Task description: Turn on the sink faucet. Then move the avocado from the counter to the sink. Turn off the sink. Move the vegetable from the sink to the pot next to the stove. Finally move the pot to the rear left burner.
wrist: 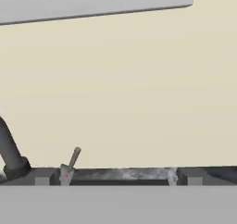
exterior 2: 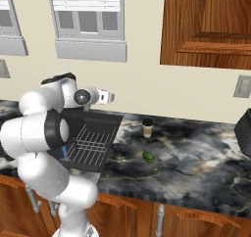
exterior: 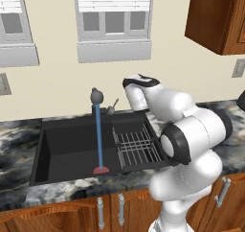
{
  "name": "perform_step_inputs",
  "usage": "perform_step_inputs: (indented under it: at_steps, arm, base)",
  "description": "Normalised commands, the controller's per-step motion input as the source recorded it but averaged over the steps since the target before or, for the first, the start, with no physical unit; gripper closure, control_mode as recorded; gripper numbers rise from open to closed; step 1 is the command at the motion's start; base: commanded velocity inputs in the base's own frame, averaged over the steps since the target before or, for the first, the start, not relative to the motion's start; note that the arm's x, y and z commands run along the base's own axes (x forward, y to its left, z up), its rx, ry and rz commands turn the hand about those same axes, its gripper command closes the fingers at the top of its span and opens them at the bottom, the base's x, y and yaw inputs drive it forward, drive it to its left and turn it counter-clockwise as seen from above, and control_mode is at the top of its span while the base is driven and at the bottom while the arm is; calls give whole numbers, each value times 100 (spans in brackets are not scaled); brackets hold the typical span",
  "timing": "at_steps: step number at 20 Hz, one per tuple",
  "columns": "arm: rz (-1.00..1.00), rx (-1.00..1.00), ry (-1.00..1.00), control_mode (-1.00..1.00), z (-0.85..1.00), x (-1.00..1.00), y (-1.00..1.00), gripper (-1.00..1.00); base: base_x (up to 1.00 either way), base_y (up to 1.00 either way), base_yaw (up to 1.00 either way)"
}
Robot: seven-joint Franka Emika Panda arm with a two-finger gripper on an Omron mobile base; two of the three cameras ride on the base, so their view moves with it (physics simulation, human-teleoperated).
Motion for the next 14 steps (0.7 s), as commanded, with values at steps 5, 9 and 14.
perform_step_inputs:
  at_steps: [5, 9, 14]
  arm:
    - [-6, 0, 29, -100, 83, -1, -45, -100]
    - [-5, 0, 31, -100, 55, -16, -30, -100]
    - [-9, 0, 32, -100, 68, -39, -22, -100]
  base:
    - [0, 0, 0]
    - [0, 0, 0]
    - [0, 0, 0]
